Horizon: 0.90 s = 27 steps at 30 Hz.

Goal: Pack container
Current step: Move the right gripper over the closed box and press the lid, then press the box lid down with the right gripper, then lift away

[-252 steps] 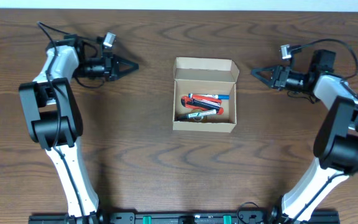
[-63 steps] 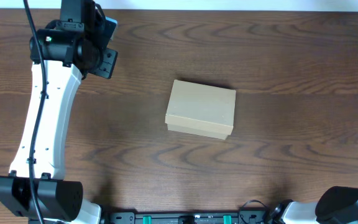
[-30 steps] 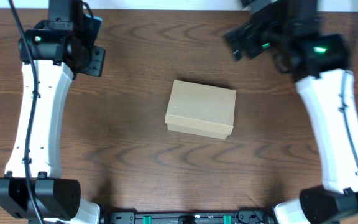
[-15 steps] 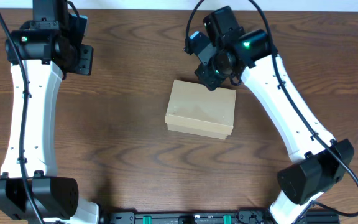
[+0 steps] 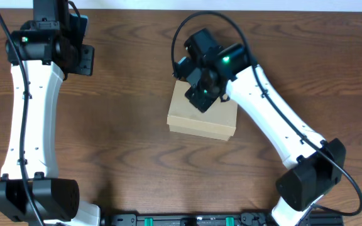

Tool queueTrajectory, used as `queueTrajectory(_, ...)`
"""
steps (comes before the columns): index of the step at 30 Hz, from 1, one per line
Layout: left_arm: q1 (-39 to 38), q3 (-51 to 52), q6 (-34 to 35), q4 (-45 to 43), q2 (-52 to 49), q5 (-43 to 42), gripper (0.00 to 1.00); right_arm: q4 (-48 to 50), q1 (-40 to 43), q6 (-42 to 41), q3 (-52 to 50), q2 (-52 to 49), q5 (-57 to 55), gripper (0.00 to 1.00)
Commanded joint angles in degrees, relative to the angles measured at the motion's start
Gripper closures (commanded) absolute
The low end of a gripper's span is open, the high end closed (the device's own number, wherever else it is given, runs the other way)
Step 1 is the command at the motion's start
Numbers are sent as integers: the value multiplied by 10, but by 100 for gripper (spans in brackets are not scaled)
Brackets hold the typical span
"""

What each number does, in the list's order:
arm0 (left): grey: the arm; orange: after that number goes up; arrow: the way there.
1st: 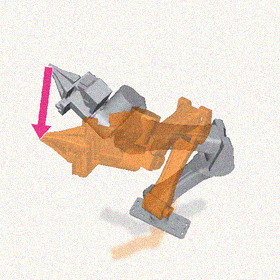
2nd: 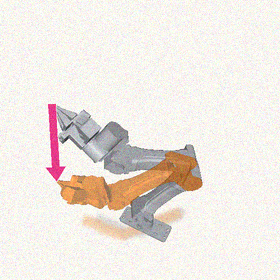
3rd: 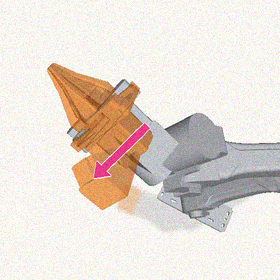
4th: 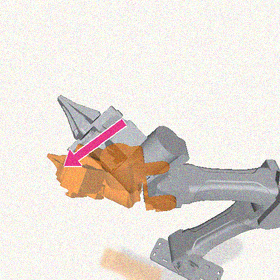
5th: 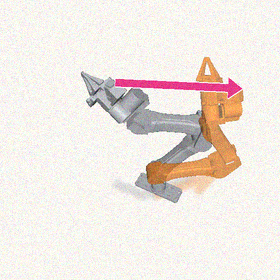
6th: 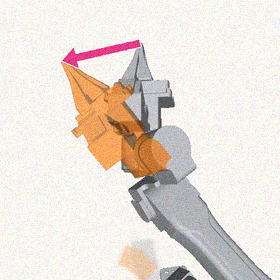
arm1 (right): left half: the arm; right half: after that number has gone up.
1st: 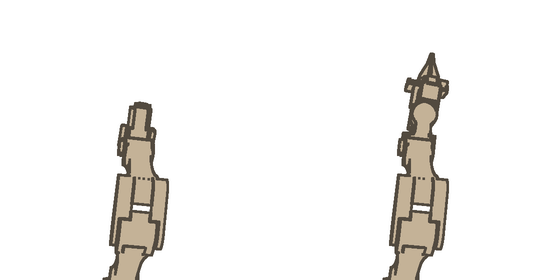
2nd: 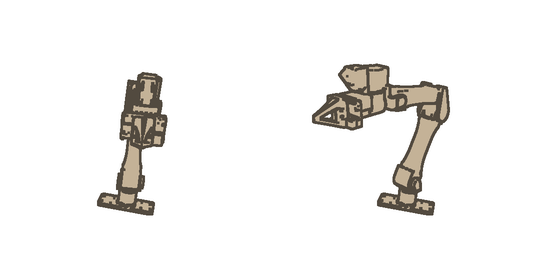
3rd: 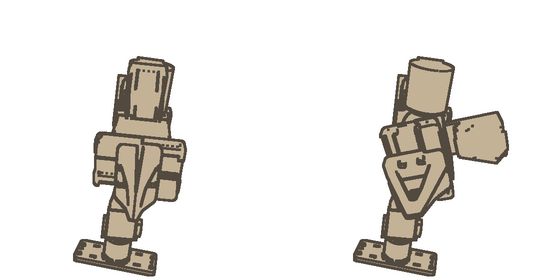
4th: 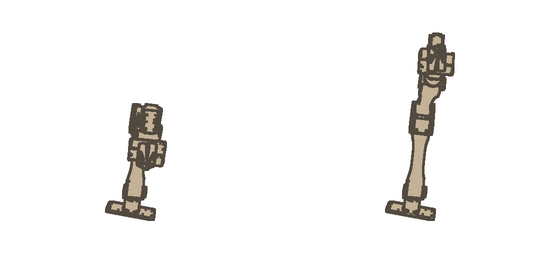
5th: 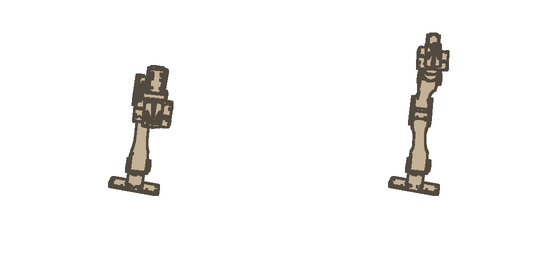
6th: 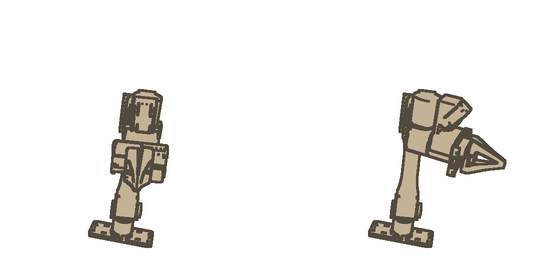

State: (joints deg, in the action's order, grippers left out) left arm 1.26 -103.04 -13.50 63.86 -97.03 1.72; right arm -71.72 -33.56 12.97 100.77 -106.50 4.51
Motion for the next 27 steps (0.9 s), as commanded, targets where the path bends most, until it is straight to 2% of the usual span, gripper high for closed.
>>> queueTrajectory(1,3,-3,5,0,2,-3,45,18,-13,-48,-29,7,-31,98)
queueTrajectory(9,3,-3,7,0,2,-2,45,83,-12,-163,-86,29,-100,98)
queueTrajectory(14,3,-3,7,0,2,-2,45,94,-12,-204,-116,30,-111,98)
queueTrajectory(27,3,-3,7,-2,2,-2,45,100,-9,-220,-138,46,-88,98)
